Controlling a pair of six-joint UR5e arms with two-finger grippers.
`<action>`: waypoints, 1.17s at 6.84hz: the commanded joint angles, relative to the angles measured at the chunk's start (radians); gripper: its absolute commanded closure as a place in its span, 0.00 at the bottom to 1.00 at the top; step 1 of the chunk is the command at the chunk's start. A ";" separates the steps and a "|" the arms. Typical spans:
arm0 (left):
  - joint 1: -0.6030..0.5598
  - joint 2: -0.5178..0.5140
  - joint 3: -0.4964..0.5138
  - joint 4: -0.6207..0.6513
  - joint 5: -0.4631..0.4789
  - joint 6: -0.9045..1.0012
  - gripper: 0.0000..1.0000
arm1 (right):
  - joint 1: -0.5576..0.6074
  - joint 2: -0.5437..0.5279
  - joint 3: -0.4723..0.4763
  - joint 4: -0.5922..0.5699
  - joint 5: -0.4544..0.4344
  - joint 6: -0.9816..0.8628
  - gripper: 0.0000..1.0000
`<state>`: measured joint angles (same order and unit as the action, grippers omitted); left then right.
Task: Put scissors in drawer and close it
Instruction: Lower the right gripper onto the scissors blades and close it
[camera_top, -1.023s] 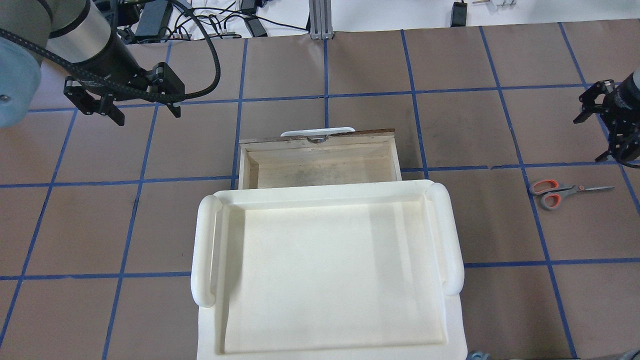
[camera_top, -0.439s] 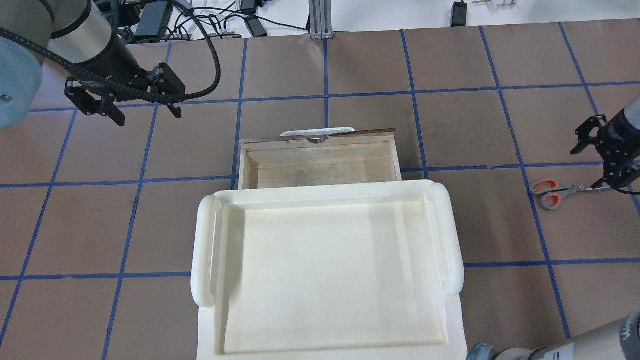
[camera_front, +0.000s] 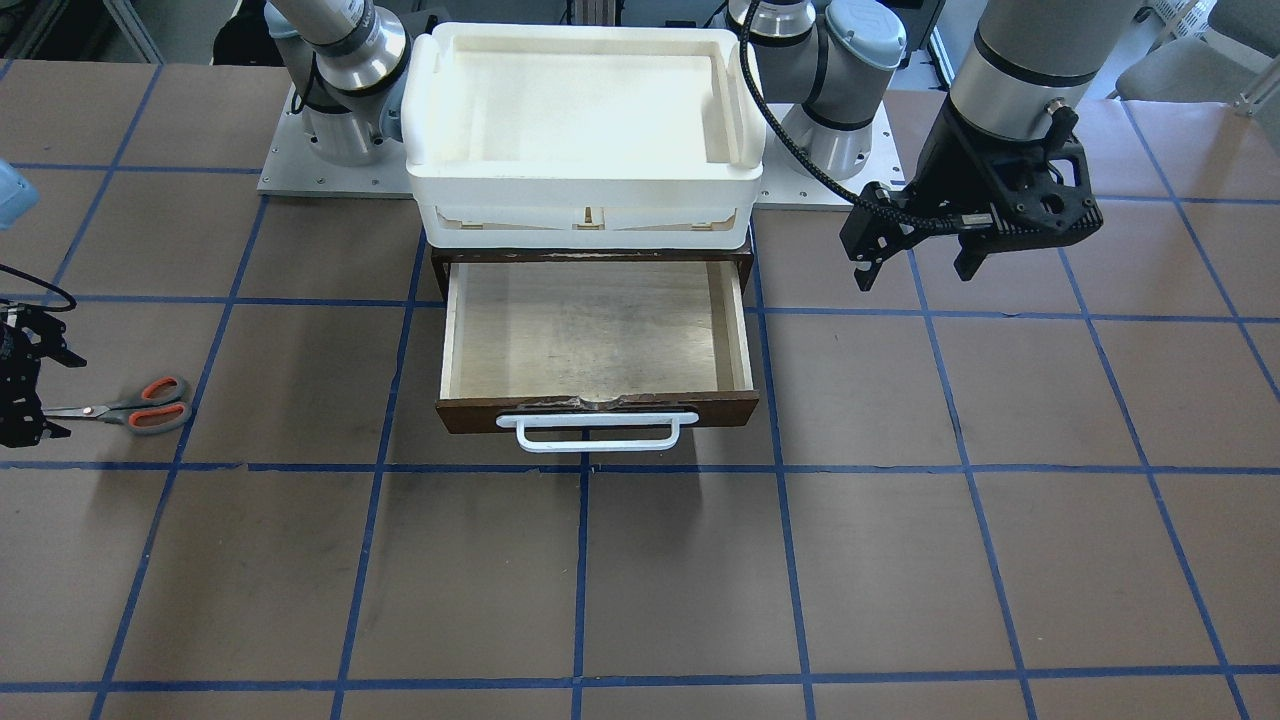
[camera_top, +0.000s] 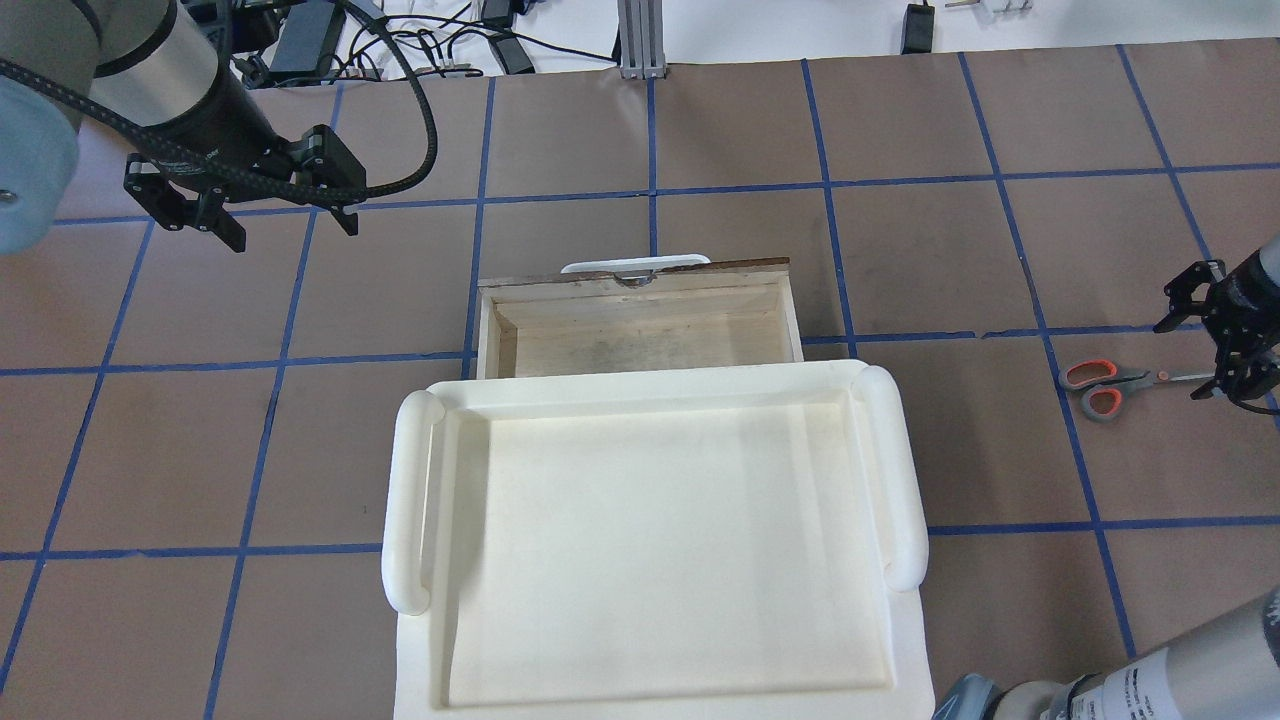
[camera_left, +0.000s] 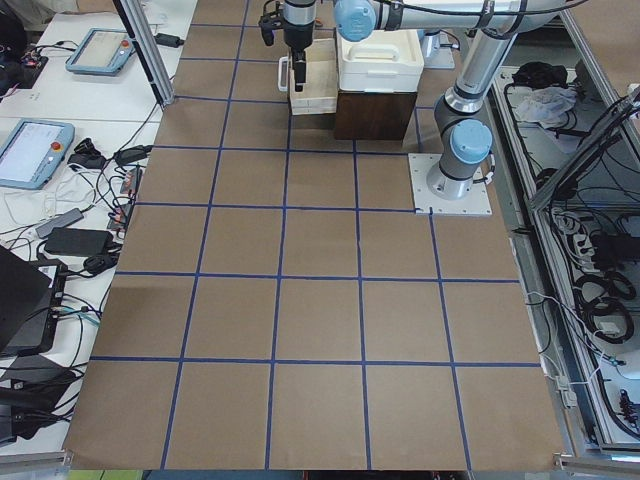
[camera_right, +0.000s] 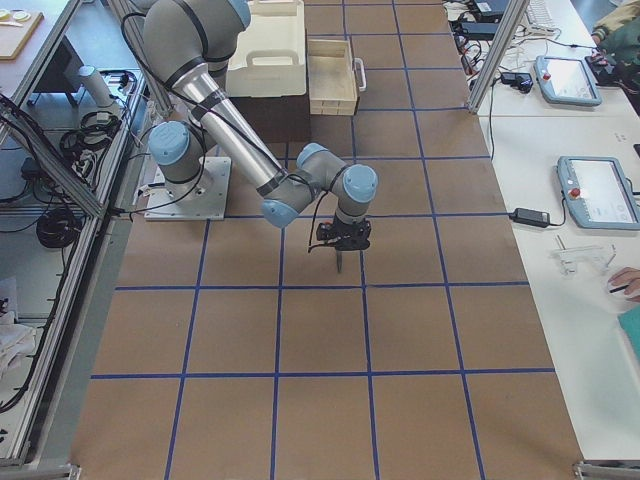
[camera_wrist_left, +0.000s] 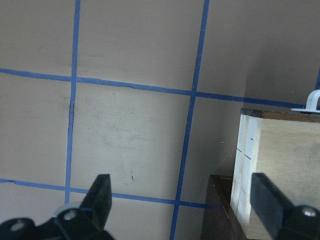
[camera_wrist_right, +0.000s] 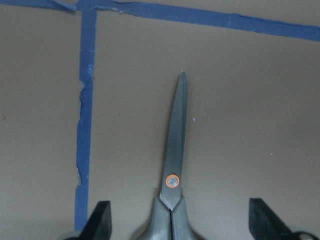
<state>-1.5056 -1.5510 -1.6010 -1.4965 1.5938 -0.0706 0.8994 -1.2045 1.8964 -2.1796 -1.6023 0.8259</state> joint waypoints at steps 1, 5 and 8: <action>0.001 0.000 0.001 -0.001 0.000 0.000 0.00 | 0.065 0.022 0.010 -0.029 -0.087 0.050 0.04; 0.002 0.000 0.001 -0.001 0.000 0.000 0.00 | 0.069 0.028 0.016 -0.054 -0.104 -0.025 0.06; 0.002 0.002 0.001 -0.001 0.000 0.000 0.00 | 0.069 0.026 0.027 -0.095 -0.038 -0.024 0.05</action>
<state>-1.5044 -1.5496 -1.6000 -1.4972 1.5938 -0.0706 0.9679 -1.1775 1.9166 -2.2651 -1.6607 0.8015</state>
